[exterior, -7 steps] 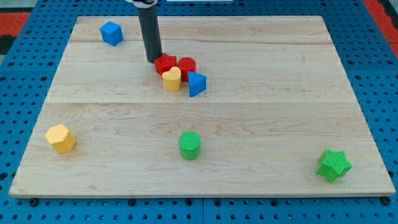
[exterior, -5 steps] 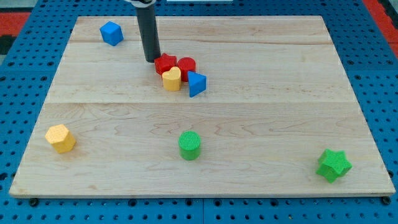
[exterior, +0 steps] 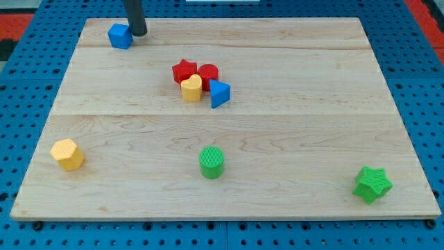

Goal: Move blue cube into the red star and yellow heart

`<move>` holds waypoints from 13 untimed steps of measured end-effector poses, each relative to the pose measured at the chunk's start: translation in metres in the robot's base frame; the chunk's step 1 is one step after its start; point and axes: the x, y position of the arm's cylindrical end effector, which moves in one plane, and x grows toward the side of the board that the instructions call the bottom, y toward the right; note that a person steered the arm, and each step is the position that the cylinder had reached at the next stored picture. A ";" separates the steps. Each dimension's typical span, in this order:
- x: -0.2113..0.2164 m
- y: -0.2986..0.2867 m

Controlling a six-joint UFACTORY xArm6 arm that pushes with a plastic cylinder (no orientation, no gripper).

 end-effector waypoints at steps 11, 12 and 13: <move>0.154 0.058; 0.155 0.037; 0.182 0.002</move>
